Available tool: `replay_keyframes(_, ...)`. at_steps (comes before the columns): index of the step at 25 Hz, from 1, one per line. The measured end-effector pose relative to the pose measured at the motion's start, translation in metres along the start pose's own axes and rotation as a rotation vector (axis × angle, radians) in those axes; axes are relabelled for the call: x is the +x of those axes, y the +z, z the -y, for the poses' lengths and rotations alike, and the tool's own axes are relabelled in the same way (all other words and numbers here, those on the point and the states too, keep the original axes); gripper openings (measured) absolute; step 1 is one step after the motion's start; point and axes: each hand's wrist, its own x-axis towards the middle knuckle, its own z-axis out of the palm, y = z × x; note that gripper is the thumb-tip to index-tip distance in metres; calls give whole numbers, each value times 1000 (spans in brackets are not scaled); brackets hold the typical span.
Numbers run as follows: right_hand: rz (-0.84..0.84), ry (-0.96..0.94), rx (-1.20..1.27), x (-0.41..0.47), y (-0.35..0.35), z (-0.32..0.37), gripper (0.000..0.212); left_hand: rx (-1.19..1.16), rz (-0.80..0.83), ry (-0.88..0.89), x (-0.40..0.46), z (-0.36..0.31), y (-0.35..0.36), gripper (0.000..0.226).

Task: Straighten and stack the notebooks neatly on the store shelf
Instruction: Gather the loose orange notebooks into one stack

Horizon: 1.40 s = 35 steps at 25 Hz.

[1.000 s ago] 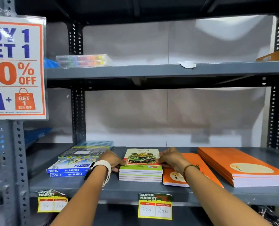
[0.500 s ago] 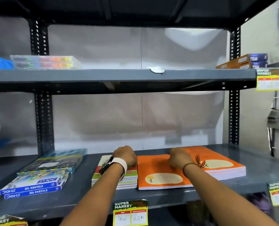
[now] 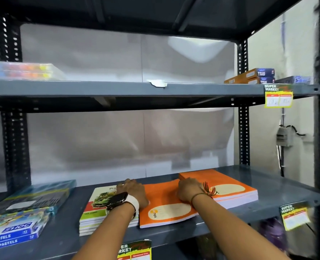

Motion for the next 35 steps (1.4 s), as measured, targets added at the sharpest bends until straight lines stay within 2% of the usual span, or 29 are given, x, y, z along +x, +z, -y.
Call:
replay_keyframes(3,-72,26,238,8,-1,-5,36,7,-12,16,0,1,1,59)
replay_keyframes(8,-79,191,833,26,-4,-23,25,-78,36,7,8,2,-6,49)
replay_keyframes(13,-132,200,1288,45,-11,-49,21,-278,33,-49,19,-10,-10,51)
replay_keyframes(14,-120,180,1347,51,-12,-60,11,-362,38,-79,21,-15,-13,47)
replay_keyframes(15,-108,160,1377,54,-17,-70,12,-496,48,-114,24,-17,-16,41)
replay_keyframes(16,-95,137,1394,59,-19,-82,22,-695,56,-150,28,-22,-19,36)
replay_keyframes(18,-90,130,1394,68,-22,-109,28,-1124,83,-245,40,-40,-27,29)
replay_keyframes(19,-105,134,1396,73,-23,-122,29,-1265,91,-280,45,-49,-31,27)
replay_keyframes(21,-143,159,1390,83,-20,-152,27,-1405,89,-308,53,-76,-38,25)
replay_keyframes(26,-27,154,1171,101,-7,-214,11,-1423,132,-313,66,-138,-40,23)
replay_keyframes(29,20,150,1027,105,4,-226,34,-1391,152,-347,69,-155,-31,17)
replay_keyframes(33,59,111,949,105,18,-226,30,-1334,183,-392,66,-162,-22,19)
replay_keyframes(35,57,112,932,102,22,-224,20,-1306,178,-409,63,-162,-20,19)
